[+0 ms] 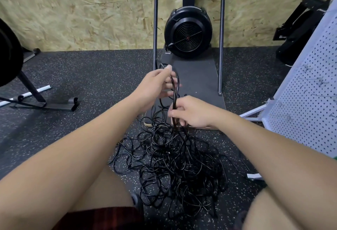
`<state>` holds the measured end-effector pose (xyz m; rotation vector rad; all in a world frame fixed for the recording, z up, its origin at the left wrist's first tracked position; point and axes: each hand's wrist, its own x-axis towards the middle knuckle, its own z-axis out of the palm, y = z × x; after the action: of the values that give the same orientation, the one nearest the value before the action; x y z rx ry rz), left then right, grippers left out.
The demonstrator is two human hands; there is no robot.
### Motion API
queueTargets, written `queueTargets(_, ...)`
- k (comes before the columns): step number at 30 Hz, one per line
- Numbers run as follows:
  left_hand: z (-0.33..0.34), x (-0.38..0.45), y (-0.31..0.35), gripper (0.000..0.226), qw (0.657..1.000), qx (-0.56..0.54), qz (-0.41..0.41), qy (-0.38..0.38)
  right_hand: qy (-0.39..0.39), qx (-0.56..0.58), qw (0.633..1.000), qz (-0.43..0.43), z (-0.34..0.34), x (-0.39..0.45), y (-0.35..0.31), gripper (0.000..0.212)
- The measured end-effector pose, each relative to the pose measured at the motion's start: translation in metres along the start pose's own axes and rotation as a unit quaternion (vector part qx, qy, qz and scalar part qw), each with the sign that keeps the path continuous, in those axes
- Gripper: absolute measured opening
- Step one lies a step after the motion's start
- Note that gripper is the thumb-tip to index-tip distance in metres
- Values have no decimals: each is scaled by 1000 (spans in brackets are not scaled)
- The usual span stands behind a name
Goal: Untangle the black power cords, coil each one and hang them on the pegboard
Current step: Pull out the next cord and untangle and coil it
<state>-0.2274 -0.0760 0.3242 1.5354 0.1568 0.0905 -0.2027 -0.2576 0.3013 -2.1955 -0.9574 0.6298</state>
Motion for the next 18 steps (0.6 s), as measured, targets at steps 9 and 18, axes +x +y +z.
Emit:
queueTargets(9, 1, -14, -12, 45, 974, 43, -54, -215, 179, 286, 940, -54, -42, 18, -7, 25)
queueTargets(18, 10, -16, -30, 19, 963, 209, -7, -170, 230, 277, 932, -43, -46, 25, -1, 37)
